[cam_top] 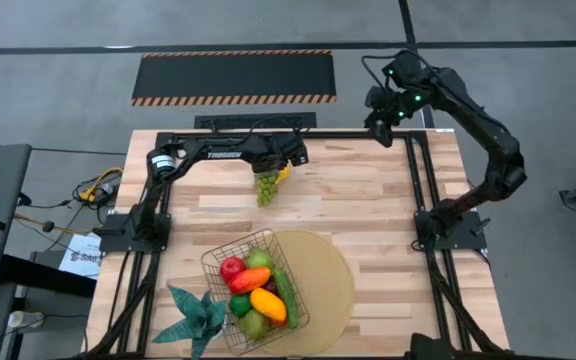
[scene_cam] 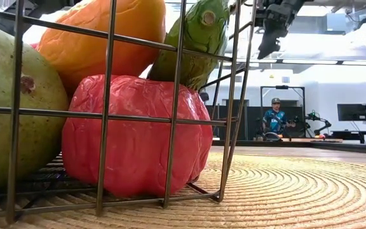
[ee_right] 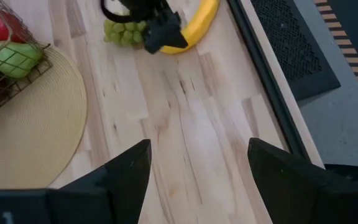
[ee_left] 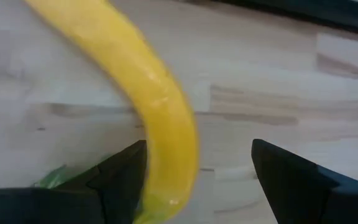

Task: Build produce basket
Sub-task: Put the banana into the wire basket

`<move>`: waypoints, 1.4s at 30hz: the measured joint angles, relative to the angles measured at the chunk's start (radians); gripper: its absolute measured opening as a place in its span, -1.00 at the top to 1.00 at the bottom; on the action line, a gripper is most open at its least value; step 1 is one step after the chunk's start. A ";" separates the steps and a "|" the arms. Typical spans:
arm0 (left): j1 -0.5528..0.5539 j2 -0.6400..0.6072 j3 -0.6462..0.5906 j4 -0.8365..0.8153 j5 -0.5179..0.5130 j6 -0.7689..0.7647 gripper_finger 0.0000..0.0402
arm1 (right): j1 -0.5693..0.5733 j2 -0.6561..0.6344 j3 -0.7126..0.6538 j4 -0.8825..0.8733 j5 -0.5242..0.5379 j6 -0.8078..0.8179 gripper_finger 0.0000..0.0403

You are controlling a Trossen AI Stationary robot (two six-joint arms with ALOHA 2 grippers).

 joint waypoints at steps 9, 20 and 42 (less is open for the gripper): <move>0.000 0.084 0.002 0.067 0.075 -0.051 -0.35 | 0.000 -0.004 0.000 -0.019 -0.008 0.000 -0.42; 0.001 0.122 0.035 0.069 0.126 -0.063 0.57 | 0.000 -0.004 0.000 -0.030 -0.022 0.008 -0.42; -0.129 -0.164 0.035 0.326 0.343 0.486 0.64 | -0.048 -0.093 -0.267 0.153 -0.247 0.281 -0.42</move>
